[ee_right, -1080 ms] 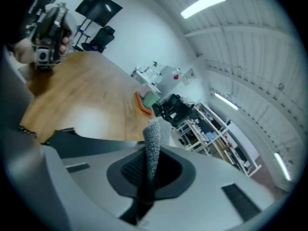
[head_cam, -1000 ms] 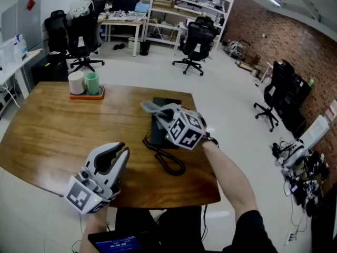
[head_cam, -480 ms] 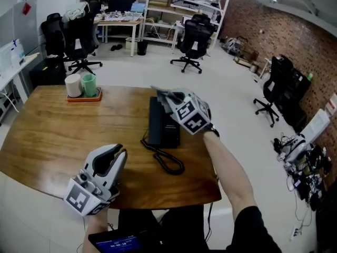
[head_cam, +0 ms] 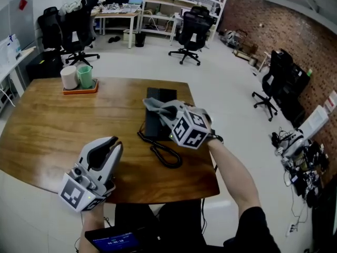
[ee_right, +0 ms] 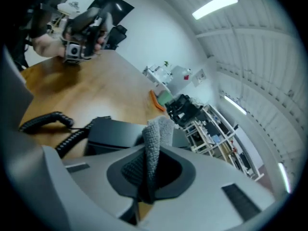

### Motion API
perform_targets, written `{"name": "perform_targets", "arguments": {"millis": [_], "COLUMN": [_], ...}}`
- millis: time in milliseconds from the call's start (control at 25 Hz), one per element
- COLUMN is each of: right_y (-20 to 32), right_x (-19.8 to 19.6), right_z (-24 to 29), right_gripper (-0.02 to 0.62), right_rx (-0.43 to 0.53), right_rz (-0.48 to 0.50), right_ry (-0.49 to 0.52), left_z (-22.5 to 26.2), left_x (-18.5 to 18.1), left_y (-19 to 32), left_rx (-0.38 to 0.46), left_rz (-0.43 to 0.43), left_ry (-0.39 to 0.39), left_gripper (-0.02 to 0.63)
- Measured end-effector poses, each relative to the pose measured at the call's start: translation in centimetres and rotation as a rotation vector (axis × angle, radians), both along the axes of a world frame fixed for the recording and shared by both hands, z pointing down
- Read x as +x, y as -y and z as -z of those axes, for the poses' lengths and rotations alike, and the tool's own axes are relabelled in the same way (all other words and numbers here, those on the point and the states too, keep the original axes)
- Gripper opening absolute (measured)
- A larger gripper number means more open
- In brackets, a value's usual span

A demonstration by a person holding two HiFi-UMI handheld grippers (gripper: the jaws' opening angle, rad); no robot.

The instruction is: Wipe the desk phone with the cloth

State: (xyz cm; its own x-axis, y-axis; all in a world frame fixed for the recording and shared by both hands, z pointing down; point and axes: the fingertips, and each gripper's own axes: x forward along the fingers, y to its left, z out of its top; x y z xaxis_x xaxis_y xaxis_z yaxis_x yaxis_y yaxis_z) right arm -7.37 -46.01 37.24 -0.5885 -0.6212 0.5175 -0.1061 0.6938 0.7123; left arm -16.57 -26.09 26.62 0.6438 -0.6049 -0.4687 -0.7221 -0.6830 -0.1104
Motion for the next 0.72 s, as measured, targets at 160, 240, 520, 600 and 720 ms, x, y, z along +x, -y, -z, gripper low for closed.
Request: {"name": "perform_targets", "arguments": {"millis": [160, 240, 520, 600, 720], "right_y": [-6.8, -9.1, 3.6, 7.5, 9.7], "right_x": [0.7, 1.4, 2.7, 3.0, 2.6], "right_z": [-3.0, -3.9, 5.8, 6.9, 4.8], "right_gripper": [0.025, 0.025, 0.025, 0.025, 0.025], "right_rx": [-0.083, -0.134, 0.049, 0.077, 0.047], "right_rz": [0.14, 0.212, -0.141, -0.245, -0.273], "right_ry": [-0.101, -0.159, 0.268, 0.323, 0.243], "left_z": [-0.2, -0.5, -0.9, -1.1, -0.9], "left_x": [0.0, 0.1, -0.4, -0.4, 0.0], "left_y": [-0.1, -0.2, 0.2, 0.2, 0.0], "left_rx": [-0.015, -0.024, -0.023, -0.027, -0.027], "left_rz": [-0.015, -0.018, -0.024, -0.019, -0.02], "left_ry": [-0.005, -0.006, -0.014, -0.015, -0.02], "left_gripper": [0.034, 0.034, 0.034, 0.034, 0.034]}}
